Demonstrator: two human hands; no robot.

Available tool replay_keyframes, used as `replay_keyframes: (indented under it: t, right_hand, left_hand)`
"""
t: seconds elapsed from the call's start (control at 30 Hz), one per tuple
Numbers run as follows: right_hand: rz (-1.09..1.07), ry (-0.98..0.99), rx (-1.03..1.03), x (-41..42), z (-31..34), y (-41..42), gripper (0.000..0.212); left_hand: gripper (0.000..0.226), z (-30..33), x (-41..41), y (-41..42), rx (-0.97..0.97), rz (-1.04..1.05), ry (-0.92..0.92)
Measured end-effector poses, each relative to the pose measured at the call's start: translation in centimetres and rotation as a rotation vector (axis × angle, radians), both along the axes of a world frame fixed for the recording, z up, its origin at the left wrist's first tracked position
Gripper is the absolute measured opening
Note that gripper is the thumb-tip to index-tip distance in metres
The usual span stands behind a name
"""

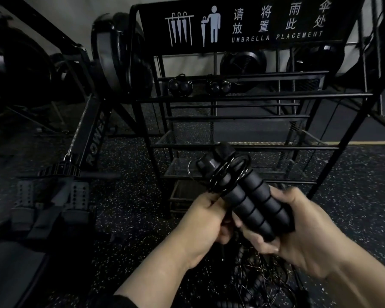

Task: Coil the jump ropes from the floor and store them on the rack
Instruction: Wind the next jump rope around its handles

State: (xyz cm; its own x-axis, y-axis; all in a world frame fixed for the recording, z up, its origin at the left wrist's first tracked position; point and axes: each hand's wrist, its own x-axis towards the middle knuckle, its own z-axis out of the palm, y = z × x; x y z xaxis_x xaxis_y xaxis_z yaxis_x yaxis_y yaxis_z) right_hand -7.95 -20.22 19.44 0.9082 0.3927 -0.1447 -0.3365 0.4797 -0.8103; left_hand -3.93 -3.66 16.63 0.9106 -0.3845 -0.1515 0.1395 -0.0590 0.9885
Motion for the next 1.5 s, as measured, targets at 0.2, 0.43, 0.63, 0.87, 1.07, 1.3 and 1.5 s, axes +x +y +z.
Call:
replay_keyframes:
  t: [0.2, 0.43, 0.63, 0.87, 1.07, 1.3, 1.5]
  right_hand:
    - [-0.225, 0.034, -0.273, -0.1, -0.1, -0.2, 0.047]
    - [-0.292, 0.054, -0.391, 0.5, -0.7, -0.3, 0.025]
    - [-0.385, 0.034, -0.545, 0.8, -0.9, -0.6, 0.017]
    - [-0.345, -0.149, -1.098, 1.4, -1.9, -2.2, 0.008]
    - [-0.165, -0.193, -1.251, 1.4, -2.5, -2.5, 0.006]
    - [0.197, -0.308, -1.206, 0.5, -1.9, -1.4, 0.014]
    - [0.324, -0.375, -0.916, 0.0, -0.6, -1.6, 0.012]
  left_hand:
    - [0.034, 0.2, 0.5, -0.1, 0.148, 0.034, -0.042]
    - [0.043, -0.1, 1.4, 0.8, 0.399, 0.006, -0.066]
    - [0.042, 0.3, 1.4, 1.0, 0.511, -0.038, -0.163]
    - [0.024, 0.6, 1.2, 1.7, 0.803, -0.135, -0.401]
    - [0.012, 2.1, 1.6, 3.0, 0.839, -0.245, -0.534]
    - [0.006, 3.7, 2.0, 4.4, 0.738, -0.413, -0.502]
    - [0.019, 4.4, 2.2, 5.3, 0.495, -0.386, -0.412]
